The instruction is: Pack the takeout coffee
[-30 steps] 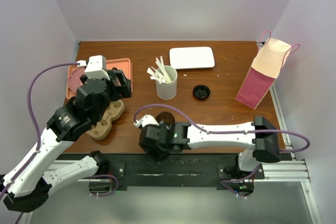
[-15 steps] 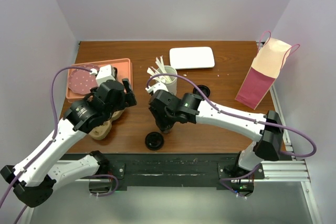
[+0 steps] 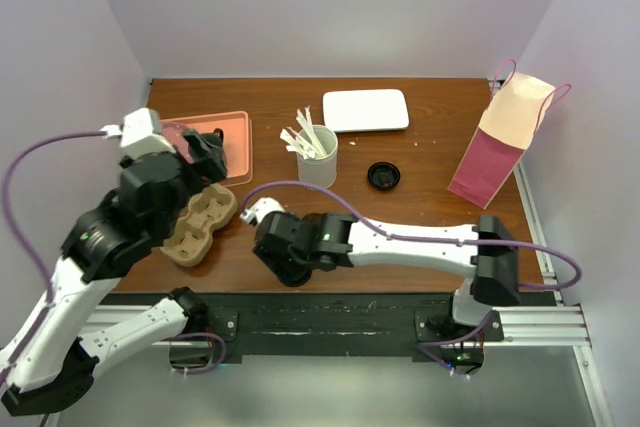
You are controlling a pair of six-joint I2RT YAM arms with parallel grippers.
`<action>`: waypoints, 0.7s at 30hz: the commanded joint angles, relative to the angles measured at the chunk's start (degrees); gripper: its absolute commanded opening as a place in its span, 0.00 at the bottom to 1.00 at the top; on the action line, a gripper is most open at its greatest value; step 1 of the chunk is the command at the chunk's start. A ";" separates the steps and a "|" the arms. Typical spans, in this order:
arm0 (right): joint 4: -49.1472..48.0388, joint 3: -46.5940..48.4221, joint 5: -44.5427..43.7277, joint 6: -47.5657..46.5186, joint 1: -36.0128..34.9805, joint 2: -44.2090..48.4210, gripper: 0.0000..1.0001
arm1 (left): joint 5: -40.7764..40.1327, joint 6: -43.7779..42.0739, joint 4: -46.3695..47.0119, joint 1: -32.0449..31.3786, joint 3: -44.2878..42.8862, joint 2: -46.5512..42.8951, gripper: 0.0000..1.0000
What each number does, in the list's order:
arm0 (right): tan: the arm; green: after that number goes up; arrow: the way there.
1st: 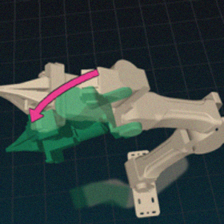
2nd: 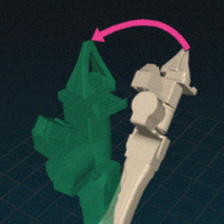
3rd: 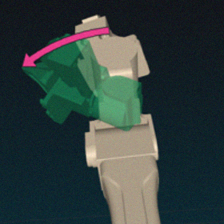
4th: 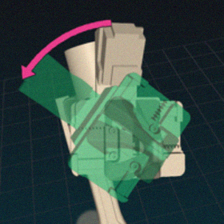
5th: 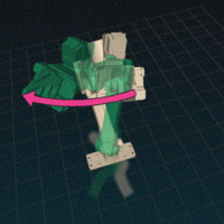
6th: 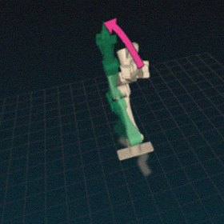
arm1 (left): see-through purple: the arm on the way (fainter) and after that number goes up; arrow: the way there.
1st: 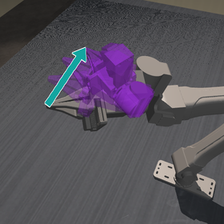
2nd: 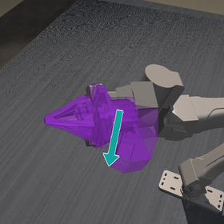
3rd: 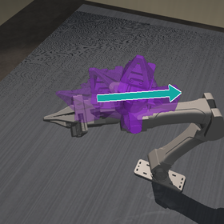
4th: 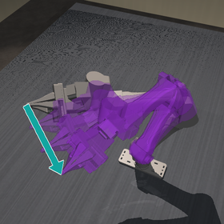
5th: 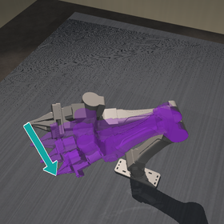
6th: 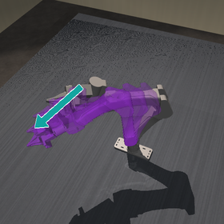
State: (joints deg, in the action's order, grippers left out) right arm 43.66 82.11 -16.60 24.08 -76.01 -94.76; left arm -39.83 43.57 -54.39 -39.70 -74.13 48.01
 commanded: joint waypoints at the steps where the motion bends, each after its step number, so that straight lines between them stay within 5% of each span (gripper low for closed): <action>1: -3.40 3.67 1.65 -5.44 -2.13 -6.21 0.66 | -6.48 -9.45 9.11 0.33 -5.50 -4.41 0.98; 21: -4.90 2.89 5.70 -11.51 2.18 -16.07 0.77 | -6.66 -14.66 12.64 0.33 -5.24 -4.15 0.98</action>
State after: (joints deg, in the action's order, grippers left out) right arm 40.62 83.72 -12.34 13.76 -74.37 -110.63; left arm -45.71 30.33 -44.45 -39.59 -79.79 43.44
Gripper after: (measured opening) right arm 0.758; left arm 0.980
